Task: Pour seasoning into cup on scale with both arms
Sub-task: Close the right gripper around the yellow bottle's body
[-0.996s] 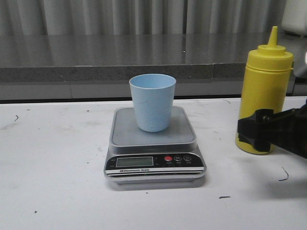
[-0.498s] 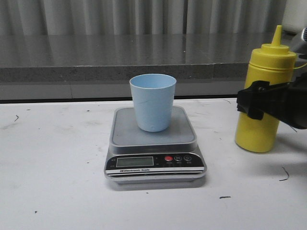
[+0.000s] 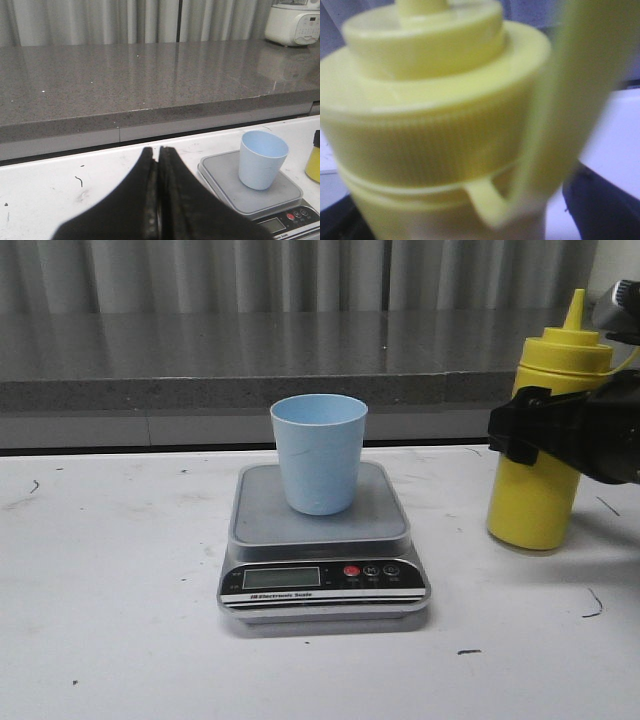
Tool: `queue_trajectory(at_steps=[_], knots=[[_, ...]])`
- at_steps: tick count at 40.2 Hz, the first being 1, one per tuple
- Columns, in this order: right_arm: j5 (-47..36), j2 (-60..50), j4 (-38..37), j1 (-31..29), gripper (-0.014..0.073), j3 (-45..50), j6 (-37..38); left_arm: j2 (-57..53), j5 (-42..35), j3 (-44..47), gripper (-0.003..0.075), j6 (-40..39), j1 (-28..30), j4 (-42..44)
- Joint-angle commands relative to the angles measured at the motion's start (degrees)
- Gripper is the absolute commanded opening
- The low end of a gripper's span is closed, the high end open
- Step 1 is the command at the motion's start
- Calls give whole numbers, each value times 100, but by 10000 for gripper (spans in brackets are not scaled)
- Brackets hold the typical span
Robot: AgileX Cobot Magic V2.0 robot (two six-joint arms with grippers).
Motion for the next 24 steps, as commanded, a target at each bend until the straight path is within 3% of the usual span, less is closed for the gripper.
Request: queue_trajectory(at_steps=[1, 10, 18, 20, 24], knots=[[-405, -56, -8, -41, 643, -103, -24, 50, -507, -144, -20, -47, 5, -54], [-594, 97, -82, -41, 608, -97, -24, 50, -507, -144, -20, -47, 5, -54], [-599, 97, -552, -41, 276, -97, -24, 50, -507, -144, -20, -47, 5, -54], [-623, 97, -635, -41, 233, -97, -24, 50, -507, -144, -20, -47, 5, -54], [-689, 69, -802, -41, 227, -97, -97, 50, -507, -144, -20, -47, 5, -54]])
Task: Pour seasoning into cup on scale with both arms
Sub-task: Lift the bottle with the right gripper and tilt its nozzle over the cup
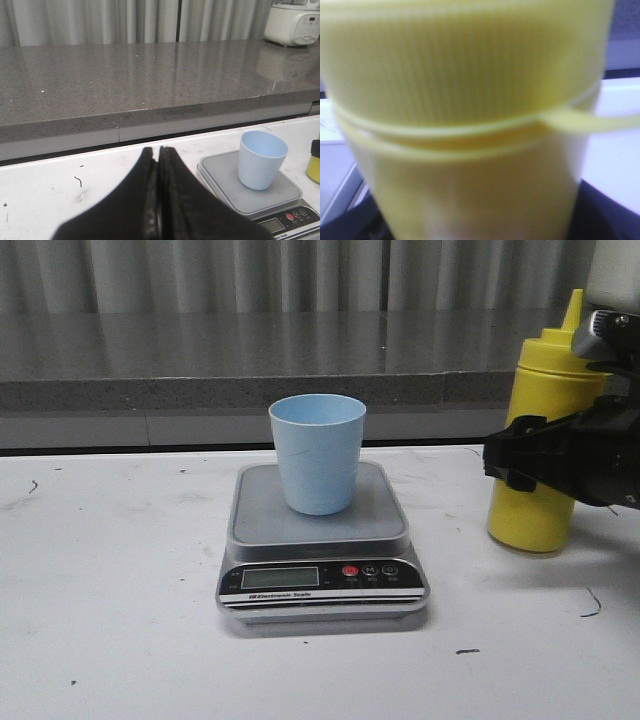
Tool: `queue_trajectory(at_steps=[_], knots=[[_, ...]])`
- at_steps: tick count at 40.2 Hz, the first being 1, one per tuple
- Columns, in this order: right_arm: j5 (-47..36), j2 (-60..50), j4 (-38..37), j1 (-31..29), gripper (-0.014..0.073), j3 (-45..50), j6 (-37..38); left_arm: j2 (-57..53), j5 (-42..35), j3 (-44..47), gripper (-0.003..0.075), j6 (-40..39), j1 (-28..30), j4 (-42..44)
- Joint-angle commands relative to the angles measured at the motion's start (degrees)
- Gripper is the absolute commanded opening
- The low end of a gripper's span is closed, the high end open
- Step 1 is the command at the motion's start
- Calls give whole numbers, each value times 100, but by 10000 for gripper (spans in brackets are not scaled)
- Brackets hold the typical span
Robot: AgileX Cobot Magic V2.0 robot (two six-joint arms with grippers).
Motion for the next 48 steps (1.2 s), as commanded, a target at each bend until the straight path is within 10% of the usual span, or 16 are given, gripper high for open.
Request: queue_trajectory(at_steps=[1, 28, 48], knots=[[-591, -245, -330, -30, 227, -86, -136, 50, -507, -144, -20, -47, 5, -54], [2607, -1457, -395, -30, 227, -1693, -4714, 50, -507, -144, -20, -47, 5, -54], [2703, -1287, -901, -19, 213, -2449, -8210, 50, -507, -144, -20, -47, 5, -54]])
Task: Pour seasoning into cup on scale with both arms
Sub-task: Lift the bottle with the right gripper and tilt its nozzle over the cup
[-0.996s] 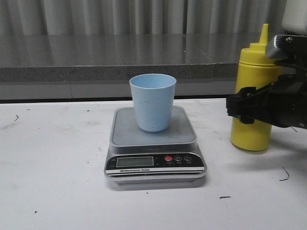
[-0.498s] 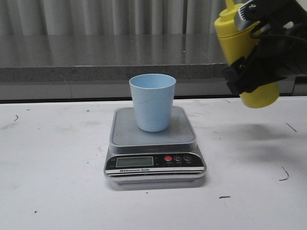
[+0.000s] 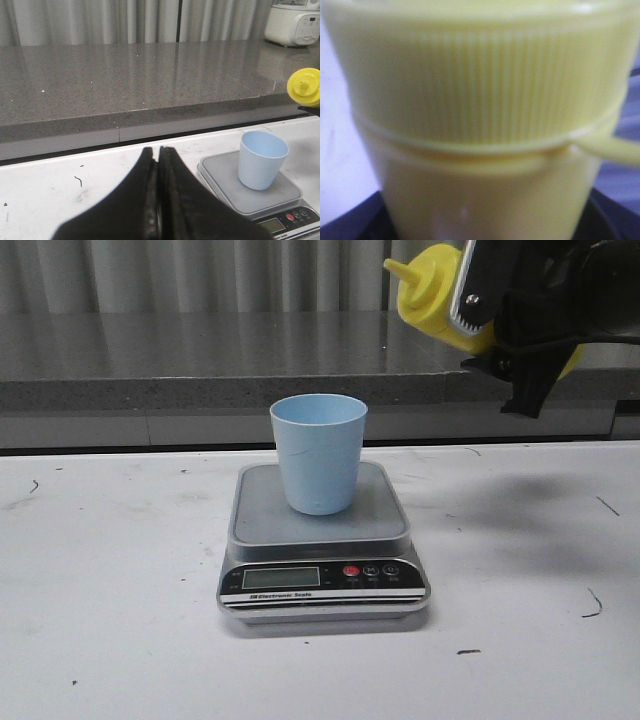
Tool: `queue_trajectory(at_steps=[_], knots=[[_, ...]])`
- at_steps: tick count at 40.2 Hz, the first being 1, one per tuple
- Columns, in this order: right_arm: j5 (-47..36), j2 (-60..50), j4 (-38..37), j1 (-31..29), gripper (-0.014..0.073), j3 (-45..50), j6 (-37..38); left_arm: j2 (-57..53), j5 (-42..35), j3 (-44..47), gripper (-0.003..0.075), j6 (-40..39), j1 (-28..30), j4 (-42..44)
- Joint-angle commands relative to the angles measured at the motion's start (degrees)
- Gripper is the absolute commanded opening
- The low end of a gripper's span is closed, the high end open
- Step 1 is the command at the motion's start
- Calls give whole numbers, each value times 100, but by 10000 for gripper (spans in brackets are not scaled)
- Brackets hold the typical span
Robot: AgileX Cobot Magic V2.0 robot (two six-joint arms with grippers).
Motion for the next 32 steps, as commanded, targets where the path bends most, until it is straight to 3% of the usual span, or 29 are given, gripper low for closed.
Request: queue_trajectory(at_steps=[1, 9, 20, 32], knots=[[-655, -132, -313, -19, 213, -304, -632, 50, -507, -144, -20, -36, 5, -50], [-706, 71, -546, 36, 213, -454, -1531, 50, -507, -144, -20, -36, 5, -50], [-789, 71, -608, 329, 213, -700, -1710, 50, -507, -144, -20, -36, 5, -50], [-776, 73, -603, 420, 213, -716, -2416, 50, -507, -144, -20, -36, 5, -50]])
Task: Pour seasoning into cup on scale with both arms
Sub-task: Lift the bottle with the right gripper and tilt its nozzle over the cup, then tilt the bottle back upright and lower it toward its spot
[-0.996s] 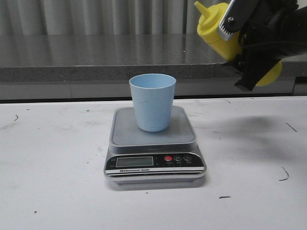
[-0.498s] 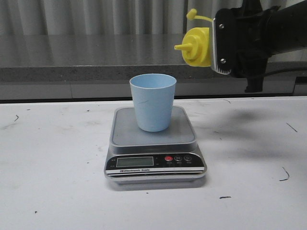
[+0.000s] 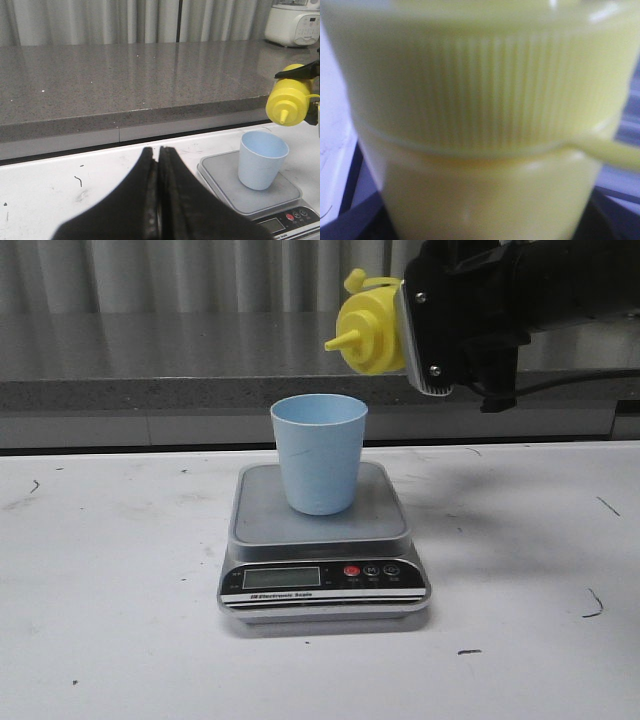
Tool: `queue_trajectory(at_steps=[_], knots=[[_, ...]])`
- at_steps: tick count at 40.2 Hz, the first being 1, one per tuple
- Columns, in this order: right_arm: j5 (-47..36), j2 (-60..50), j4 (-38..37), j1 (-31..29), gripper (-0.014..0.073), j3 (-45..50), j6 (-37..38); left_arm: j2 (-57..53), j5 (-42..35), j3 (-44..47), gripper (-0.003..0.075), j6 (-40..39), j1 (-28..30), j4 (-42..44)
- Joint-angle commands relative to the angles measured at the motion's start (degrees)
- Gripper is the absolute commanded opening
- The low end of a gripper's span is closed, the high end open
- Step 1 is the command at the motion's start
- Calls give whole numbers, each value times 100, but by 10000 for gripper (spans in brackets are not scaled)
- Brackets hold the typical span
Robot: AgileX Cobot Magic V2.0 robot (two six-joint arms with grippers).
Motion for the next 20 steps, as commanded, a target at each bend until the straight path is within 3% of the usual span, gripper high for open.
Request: queue_trajectory(at_steps=[1, 8, 20], knots=[[-712, -310, 5, 0, 213, -216, -157, 50, -507, -144, -20, -36, 5, -41], [-725, -310, 624, 81, 213, -216, 331, 50, -507, -144, -20, -36, 5, -41], [-1002, -321, 3715, 553, 214, -216, 1399, 50, -507, -144, -20, -36, 5, -41]])
